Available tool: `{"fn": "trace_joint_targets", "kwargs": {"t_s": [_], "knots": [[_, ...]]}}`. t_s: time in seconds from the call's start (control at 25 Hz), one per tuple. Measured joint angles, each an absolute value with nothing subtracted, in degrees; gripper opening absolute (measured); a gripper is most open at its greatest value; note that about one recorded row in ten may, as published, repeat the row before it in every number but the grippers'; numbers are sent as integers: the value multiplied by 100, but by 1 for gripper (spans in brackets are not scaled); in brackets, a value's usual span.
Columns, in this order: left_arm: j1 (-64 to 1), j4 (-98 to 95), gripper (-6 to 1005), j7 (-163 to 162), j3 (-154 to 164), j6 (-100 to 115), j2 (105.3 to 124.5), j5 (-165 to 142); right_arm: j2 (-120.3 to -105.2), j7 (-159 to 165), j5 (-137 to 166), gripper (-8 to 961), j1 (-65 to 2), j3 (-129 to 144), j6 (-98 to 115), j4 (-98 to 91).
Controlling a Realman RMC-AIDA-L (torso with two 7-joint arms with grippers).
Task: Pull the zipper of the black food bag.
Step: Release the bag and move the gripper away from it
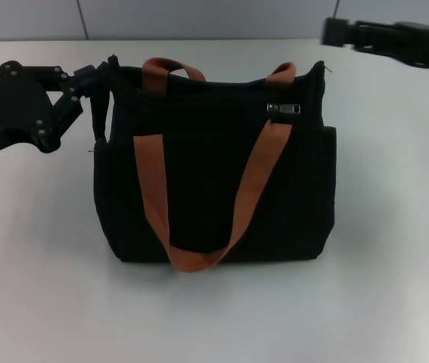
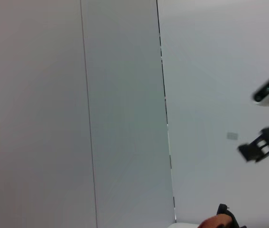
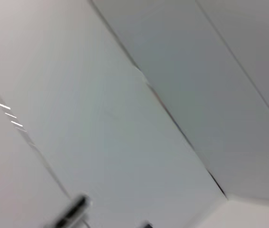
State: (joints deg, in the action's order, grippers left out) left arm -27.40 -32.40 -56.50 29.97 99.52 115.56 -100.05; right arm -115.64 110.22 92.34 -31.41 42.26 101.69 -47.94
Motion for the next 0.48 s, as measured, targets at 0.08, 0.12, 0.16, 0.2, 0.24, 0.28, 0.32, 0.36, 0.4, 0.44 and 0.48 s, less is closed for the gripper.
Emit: {"fn": "trace_joint_targets", "kwargs": {"t_s": [0.08,0.12,0.16,0.2,0.24,0.28,0.32,0.36,0.4,0.44,0.48], "knots": [[-2729,-3227,136,-5653,2997,9944,11559,-10004,-11439,10216,9053,322,-3129,4129,10481,-4204],[-2727,-3221,137,-5655,2998,9942,11561,-10004,-11439,10216,9053,369,-3129,4129,10481,-4204],[-2727,-3221,137,-5655,2998,9942,11561,-10004,-11386,9779,9002,415,-3119,4098,10634,-3942],[-2723,-3218,138,-5670,3012,9939,11577,-10010,-11341,8990,8999,462,-3071,4079,10909,-3579],[-2723,-3218,138,-5670,3012,9939,11577,-10010,-11341,8990,8999,508,-3071,4079,10909,-3579],[-2723,-3238,138,-5709,3019,9947,11587,-10011,-11344,8237,9055,555,-2939,4117,11146,-3378],[-2723,-3238,139,-5709,3019,9947,11587,-10011,-11344,8237,9055,592,-2939,4117,11146,-3378],[-2724,-3248,139,-5753,3026,9960,11588,-10012,-11354,7912,9111,629,-2874,4147,11232,-3341],[-2726,-3253,139,-5824,3034,9964,11586,-10022,-11412,7304,9395,667,-2747,4228,11396,-3320],[-2726,-3253,140,-5824,3034,9964,11586,-10022,-11412,7304,9395,704,-2747,4228,11396,-3320],[-2726,-3253,140,-5856,3039,9959,11583,-10030,-11476,6869,9747,741,-2665,4266,11480,-3314]]}}
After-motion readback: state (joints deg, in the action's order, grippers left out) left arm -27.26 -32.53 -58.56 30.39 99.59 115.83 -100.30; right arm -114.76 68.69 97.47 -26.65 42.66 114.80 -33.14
